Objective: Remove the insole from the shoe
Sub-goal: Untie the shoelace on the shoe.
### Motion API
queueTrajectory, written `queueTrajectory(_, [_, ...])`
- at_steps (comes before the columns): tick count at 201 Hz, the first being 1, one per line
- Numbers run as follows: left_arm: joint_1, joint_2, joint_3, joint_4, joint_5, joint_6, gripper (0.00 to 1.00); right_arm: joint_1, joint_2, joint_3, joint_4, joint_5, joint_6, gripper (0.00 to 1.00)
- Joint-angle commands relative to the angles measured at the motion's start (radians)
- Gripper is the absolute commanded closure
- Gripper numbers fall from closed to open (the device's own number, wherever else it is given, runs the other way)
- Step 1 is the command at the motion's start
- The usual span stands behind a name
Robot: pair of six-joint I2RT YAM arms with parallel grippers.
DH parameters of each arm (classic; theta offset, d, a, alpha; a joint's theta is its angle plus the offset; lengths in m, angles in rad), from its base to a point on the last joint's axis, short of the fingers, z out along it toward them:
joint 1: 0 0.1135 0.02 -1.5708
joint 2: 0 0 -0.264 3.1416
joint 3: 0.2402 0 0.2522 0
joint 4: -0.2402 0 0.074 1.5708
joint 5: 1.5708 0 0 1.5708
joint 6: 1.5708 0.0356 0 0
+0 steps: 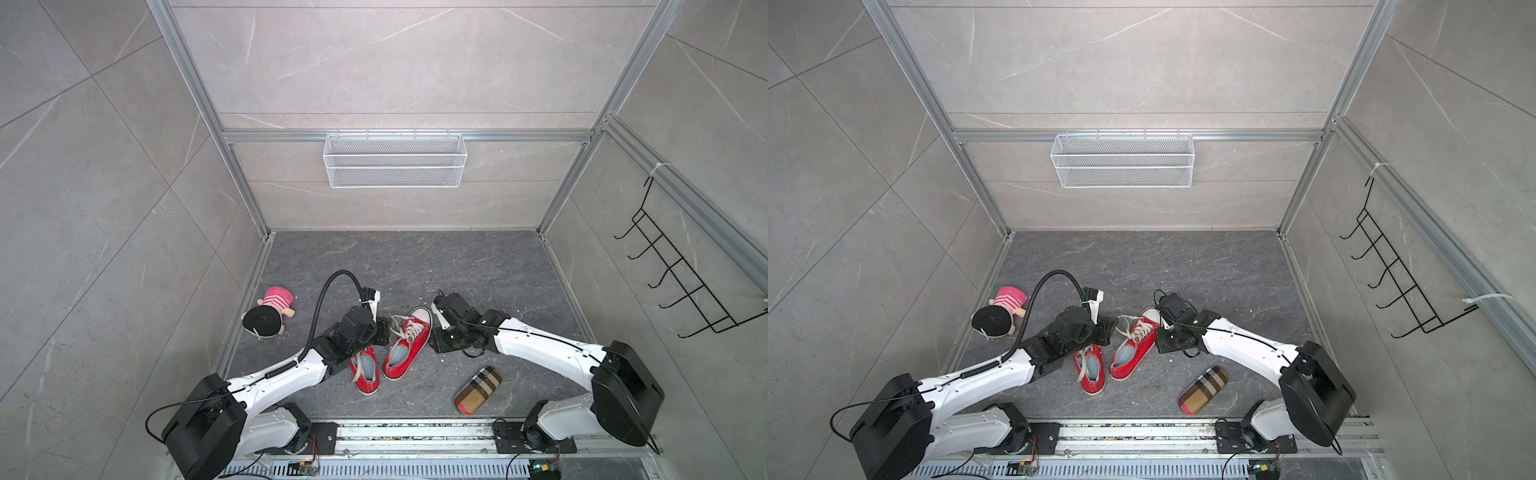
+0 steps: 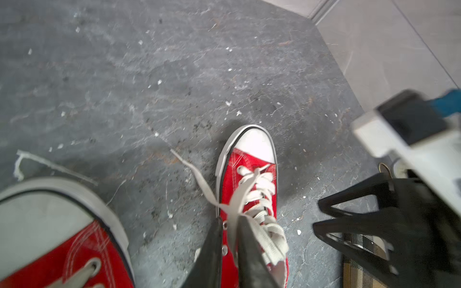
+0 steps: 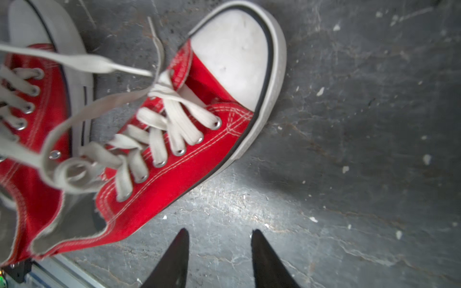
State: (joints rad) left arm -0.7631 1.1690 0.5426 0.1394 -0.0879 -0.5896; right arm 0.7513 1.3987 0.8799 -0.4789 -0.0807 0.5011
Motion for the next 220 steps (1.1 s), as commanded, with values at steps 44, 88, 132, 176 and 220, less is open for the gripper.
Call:
queueTrajectory(44, [0.007,-0.232,0.022,-0.285,-0.176,-0.009,0.52,0.192,0.036,0.019,0.052,0.034,0.133,0.36])
queueTrajectory(88, [0.005,-0.196,0.045,-0.347,0.031,0.033,0.39,0.227,0.175,0.087,0.080,0.113,0.148,0.37])
queueTrajectory(132, [0.007,-0.167,0.039,-0.341,0.002,-0.005,0.29,0.221,0.190,0.093,0.063,0.195,0.144,0.43])
queueTrajectory(176, [0.008,-0.109,0.138,-0.363,-0.013,0.031,0.23,0.214,0.111,0.108,0.061,0.133,0.131,0.31])
queueTrajectory(220, [0.012,-0.100,0.143,-0.337,-0.055,0.036,0.22,0.218,0.239,0.128,0.099,0.117,0.150,0.28])
